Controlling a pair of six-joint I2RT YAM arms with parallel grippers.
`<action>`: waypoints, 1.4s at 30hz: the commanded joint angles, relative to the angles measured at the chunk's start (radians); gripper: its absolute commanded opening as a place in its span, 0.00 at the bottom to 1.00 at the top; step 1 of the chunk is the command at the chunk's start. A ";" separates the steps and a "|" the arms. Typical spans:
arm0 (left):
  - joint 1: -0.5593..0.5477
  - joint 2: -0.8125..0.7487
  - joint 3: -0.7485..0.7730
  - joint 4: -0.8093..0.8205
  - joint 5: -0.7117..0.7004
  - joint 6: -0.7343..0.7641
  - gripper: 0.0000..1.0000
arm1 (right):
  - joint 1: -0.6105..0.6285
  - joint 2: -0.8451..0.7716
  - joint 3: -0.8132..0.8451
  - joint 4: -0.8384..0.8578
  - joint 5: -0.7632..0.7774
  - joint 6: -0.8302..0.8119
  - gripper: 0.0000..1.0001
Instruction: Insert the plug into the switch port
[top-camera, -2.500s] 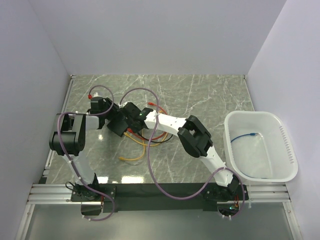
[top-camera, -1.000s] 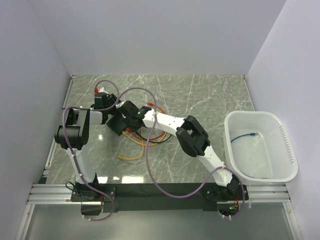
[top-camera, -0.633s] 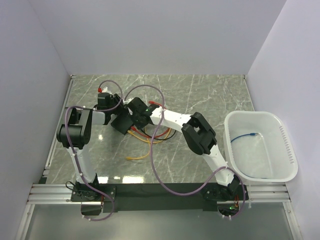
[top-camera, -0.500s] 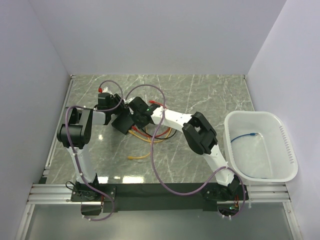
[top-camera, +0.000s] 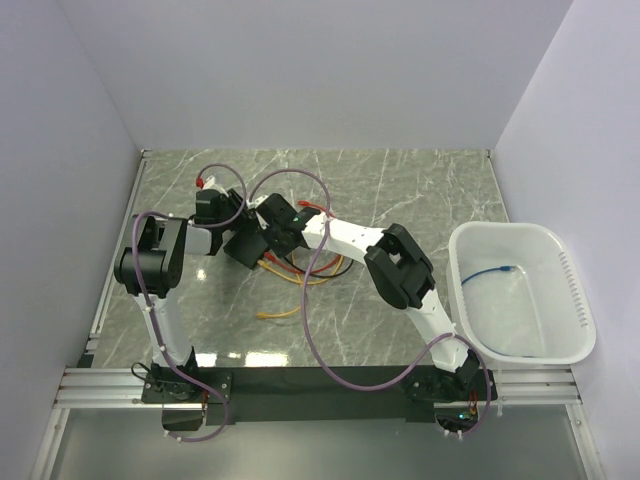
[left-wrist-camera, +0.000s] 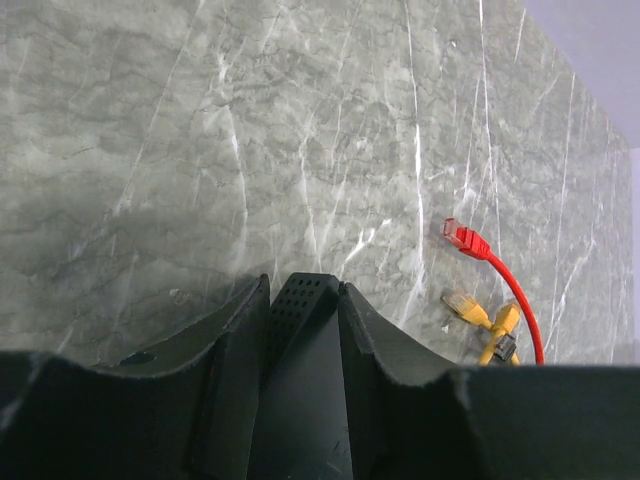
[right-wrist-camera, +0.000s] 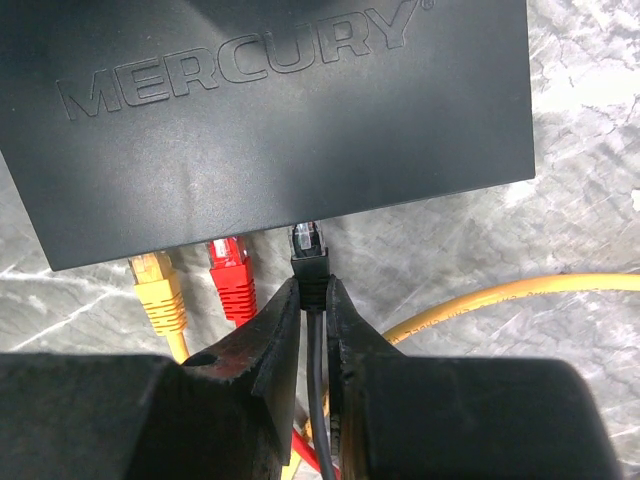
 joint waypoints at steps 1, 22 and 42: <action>-0.062 0.042 -0.082 -0.135 0.107 -0.012 0.40 | -0.018 -0.087 0.096 0.249 0.045 -0.040 0.00; -0.171 -0.009 -0.141 -0.124 0.063 0.000 0.39 | -0.012 -0.117 0.094 0.467 -0.036 -0.075 0.00; -0.169 -0.019 -0.026 -0.256 0.020 0.035 0.39 | 0.054 -0.159 -0.067 0.465 -0.099 -0.011 0.00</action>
